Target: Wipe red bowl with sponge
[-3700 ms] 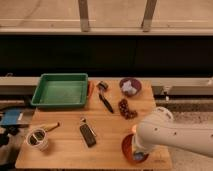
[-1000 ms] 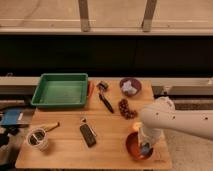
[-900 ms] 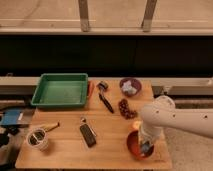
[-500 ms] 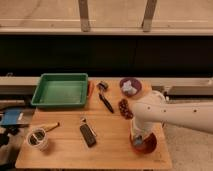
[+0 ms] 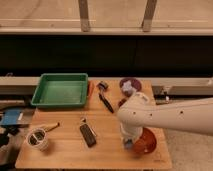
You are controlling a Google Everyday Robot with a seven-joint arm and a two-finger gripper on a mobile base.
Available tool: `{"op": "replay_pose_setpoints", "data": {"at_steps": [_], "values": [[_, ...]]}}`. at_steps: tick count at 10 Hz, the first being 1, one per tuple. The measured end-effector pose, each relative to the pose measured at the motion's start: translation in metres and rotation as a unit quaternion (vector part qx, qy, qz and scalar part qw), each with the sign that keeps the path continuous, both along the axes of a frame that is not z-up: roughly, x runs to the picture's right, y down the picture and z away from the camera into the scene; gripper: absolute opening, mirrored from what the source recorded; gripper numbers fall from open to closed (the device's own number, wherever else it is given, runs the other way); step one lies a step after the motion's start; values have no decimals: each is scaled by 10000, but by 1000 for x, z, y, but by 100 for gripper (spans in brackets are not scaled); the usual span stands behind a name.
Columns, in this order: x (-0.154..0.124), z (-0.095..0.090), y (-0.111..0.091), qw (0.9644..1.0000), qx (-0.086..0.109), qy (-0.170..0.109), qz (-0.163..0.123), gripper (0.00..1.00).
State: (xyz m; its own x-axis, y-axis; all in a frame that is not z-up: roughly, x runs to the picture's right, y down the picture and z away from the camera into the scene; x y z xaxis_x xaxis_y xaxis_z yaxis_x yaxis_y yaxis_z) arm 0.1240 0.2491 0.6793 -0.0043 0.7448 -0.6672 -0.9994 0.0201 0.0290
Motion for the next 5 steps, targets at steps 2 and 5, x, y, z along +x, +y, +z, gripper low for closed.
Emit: {"op": "replay_pose_setpoints", "data": {"at_steps": [2,5], "values": [[21,-16,13,9996,2,199,179,0],[60,-35,27,9973,-40,569,471,0]]}}
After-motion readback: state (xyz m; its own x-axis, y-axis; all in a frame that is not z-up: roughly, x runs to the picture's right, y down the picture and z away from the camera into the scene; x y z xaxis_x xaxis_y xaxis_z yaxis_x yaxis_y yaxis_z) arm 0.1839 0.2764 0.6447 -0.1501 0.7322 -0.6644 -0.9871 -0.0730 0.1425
